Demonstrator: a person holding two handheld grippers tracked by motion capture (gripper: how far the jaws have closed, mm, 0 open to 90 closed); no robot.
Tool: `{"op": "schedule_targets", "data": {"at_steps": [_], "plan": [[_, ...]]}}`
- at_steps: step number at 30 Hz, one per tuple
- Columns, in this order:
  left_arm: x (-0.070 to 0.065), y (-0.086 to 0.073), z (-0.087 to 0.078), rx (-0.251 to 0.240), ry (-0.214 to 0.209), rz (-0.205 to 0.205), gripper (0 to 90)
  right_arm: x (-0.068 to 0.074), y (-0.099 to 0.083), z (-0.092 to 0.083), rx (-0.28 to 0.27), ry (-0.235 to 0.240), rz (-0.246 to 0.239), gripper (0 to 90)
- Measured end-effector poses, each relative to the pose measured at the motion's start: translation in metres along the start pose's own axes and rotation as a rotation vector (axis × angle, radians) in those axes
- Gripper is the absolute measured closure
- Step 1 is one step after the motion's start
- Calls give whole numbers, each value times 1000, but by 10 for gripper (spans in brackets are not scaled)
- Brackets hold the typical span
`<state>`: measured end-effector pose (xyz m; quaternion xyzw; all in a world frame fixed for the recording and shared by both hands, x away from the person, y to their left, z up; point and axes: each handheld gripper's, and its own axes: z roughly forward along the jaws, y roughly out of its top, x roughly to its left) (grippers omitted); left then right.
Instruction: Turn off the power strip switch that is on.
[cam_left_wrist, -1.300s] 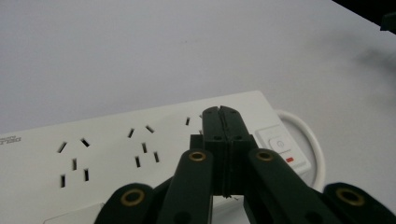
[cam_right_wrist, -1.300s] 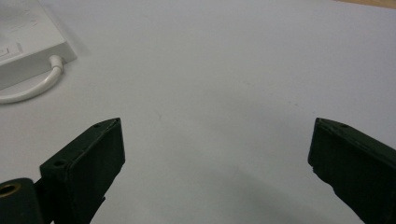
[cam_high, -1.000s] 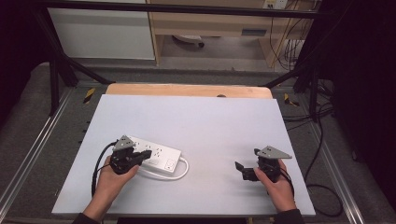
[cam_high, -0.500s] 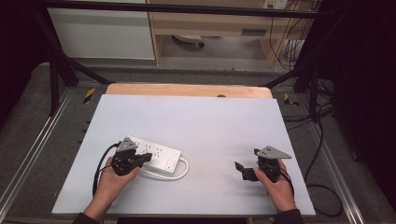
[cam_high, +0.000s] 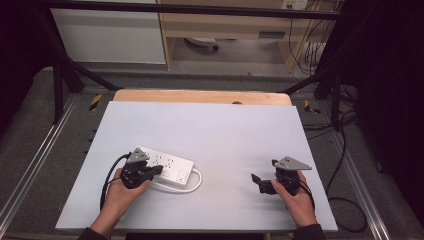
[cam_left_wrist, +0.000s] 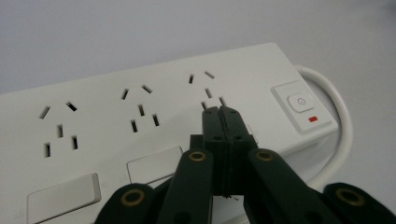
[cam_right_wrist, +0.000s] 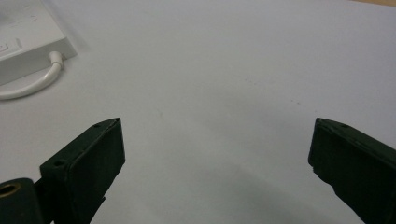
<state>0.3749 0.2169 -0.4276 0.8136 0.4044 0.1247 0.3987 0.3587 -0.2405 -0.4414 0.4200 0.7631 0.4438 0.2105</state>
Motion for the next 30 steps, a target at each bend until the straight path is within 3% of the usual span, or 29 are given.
{"op": "schedule_targets", "data": {"at_steps": [30], "plan": [[-1,-2,0,6,23,13,897,0,0,1,6,2,-8,41]]}}
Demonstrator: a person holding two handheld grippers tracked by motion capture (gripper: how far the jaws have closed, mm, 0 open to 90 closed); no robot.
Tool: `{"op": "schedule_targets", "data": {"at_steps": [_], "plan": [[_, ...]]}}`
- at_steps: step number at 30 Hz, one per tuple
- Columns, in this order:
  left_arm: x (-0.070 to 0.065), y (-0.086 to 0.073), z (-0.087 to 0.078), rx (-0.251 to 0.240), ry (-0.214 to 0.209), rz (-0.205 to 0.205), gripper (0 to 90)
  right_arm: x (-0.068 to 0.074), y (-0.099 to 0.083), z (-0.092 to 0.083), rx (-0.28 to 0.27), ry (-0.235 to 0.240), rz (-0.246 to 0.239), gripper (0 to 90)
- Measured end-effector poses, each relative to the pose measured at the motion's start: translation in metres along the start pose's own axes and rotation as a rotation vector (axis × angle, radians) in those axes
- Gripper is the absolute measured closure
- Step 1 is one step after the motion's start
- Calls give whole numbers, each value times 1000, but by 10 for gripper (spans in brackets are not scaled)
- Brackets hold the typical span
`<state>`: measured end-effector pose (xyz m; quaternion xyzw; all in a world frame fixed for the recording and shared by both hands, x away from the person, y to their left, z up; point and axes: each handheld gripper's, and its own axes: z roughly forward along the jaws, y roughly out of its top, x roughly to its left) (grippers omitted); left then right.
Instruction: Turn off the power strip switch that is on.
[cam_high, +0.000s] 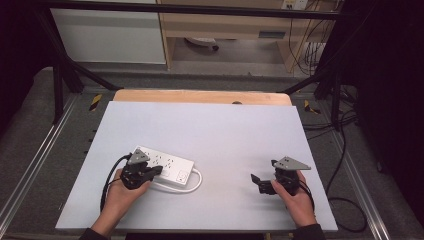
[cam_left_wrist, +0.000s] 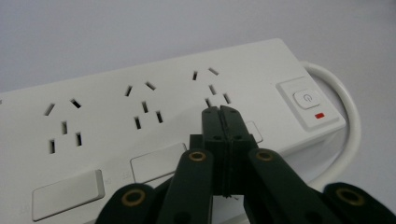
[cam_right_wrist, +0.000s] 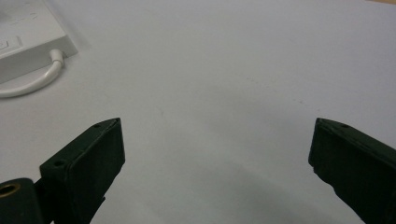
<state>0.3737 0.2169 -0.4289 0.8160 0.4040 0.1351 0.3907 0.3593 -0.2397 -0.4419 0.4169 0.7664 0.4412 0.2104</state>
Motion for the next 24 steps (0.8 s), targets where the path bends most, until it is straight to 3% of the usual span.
{"op": "schedule_targets", "data": {"at_steps": [24], "plan": [[-2,0,1,-5,13,1,898,1,-1,3,13,1,-5,41]]}}
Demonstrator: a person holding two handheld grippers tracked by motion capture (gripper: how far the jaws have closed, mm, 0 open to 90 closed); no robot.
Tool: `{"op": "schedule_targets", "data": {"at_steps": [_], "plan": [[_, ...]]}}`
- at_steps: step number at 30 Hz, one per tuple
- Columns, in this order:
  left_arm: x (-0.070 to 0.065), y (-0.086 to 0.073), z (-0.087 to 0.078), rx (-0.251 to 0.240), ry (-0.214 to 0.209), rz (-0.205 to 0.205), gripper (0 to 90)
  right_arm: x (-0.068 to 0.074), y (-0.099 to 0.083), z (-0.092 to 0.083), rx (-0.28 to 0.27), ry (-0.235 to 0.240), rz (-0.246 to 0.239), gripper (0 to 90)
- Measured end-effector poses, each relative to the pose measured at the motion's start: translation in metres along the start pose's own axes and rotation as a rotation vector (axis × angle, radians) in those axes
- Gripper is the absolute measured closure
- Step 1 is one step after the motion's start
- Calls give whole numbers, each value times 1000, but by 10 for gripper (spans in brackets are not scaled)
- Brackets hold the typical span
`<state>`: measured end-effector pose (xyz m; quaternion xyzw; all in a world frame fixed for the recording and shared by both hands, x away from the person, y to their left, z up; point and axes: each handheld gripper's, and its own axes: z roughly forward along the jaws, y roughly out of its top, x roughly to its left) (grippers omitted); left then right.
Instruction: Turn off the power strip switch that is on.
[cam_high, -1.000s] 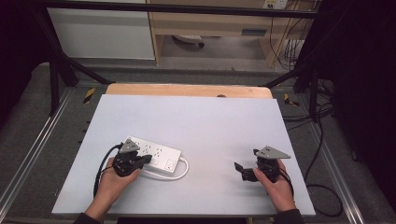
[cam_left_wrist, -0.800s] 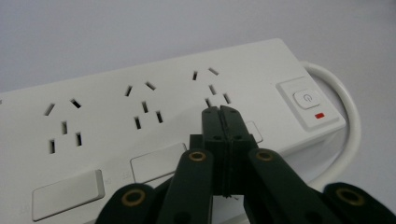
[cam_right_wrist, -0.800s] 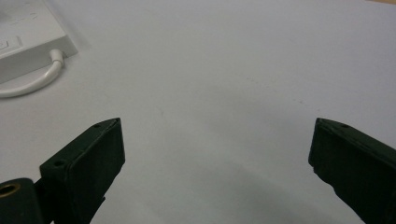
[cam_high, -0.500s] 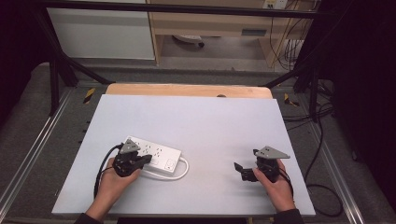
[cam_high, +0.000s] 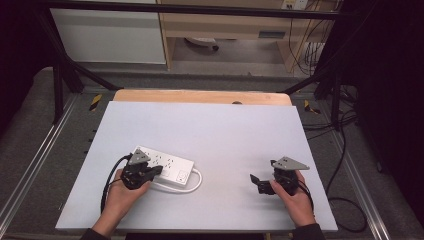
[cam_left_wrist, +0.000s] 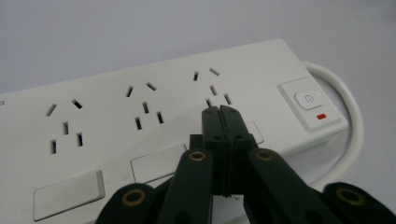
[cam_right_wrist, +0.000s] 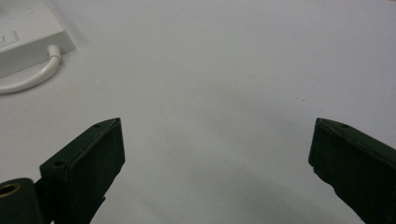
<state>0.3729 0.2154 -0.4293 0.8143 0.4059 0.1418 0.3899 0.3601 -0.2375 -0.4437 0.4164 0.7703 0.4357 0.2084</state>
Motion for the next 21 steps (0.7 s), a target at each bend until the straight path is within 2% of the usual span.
{"op": "schedule_targets", "data": {"at_steps": [21], "plan": [[1,0,1,-3,-6,-10,898,-1,0,0,-1,-1,-1,41]]}}
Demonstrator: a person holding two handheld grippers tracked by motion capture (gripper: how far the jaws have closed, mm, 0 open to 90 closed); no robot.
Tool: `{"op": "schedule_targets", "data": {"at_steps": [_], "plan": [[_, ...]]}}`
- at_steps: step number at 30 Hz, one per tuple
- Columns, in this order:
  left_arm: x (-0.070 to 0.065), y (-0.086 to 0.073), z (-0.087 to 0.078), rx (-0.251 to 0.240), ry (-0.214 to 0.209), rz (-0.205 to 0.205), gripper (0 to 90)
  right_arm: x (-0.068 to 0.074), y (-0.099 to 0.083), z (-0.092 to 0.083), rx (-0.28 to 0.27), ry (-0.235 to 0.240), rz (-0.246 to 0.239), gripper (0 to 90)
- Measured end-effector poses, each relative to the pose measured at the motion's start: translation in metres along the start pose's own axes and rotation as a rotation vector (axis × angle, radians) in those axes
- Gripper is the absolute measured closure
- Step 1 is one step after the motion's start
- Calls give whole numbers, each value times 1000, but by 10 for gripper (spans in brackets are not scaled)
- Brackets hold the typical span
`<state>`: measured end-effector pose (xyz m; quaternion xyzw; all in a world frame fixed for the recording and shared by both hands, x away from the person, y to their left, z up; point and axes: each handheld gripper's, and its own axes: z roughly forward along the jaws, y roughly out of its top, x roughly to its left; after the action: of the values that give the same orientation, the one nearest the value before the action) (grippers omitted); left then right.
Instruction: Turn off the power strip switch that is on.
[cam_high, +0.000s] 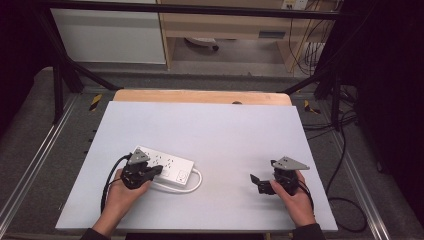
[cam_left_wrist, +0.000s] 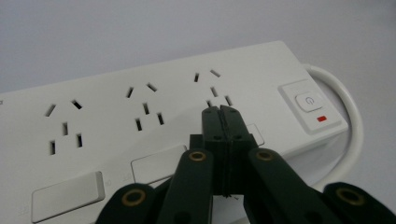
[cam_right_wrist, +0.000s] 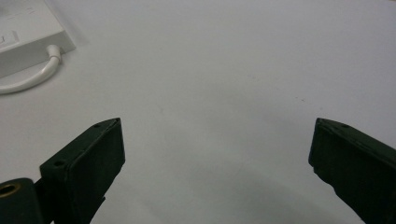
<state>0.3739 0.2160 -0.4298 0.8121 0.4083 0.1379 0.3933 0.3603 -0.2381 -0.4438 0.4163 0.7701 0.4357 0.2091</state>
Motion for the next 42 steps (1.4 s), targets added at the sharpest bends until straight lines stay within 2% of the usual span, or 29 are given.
{"op": "schedule_targets", "data": {"at_steps": [23,36,42], "plan": [[0,0,0,0,1,2,898,0,0,0,1,1,-2,40],[-2,-2,2,-1,23,29,900,0,0,0,1,1,0,40],[-2,-2,2,-7,22,28,900,0,0,0,1,0,4,40]]}}
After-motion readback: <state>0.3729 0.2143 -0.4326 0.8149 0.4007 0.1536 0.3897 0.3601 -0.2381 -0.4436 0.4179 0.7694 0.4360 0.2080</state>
